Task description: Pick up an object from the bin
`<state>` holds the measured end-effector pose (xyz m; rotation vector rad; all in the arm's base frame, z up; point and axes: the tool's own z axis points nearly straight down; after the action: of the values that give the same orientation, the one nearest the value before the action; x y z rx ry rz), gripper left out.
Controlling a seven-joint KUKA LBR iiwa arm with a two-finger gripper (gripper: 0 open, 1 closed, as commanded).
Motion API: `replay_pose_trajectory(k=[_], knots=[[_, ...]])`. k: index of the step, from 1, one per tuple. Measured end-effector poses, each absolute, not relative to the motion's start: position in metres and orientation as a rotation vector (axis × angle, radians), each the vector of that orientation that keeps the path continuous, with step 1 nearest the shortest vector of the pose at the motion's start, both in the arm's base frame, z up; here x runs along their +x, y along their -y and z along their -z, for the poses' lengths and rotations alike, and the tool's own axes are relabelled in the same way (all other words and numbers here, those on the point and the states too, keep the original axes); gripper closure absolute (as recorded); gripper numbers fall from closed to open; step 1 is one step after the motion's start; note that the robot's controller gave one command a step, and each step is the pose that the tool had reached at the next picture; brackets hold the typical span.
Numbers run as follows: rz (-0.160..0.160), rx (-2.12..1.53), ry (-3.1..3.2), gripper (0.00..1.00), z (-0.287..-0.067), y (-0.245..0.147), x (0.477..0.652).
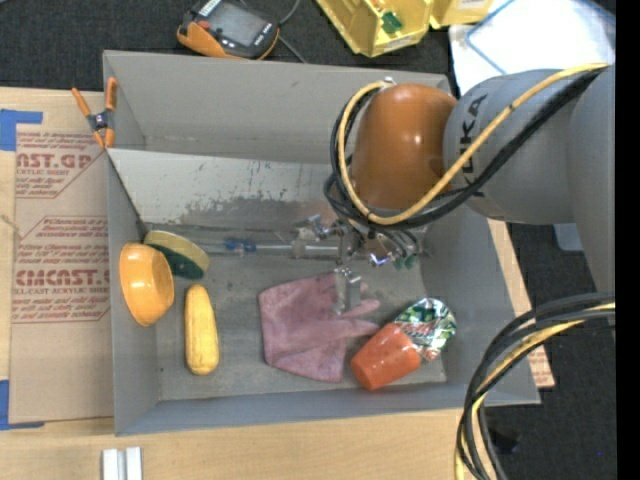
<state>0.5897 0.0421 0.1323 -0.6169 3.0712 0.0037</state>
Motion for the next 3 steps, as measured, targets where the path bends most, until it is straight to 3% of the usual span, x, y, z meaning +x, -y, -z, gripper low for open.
replay_pose_trajectory(k=[1, 2, 3], knots=[[-0.006, -0.617, -3.074, 0.0, -0.13, -0.043, 0.589], [-0.012, -0.514, -3.089, 0.0, -0.14, -0.094, 0.587], [-0.003, -0.836, -3.021, 0.0, -0.072, -0.042, 0.589]])
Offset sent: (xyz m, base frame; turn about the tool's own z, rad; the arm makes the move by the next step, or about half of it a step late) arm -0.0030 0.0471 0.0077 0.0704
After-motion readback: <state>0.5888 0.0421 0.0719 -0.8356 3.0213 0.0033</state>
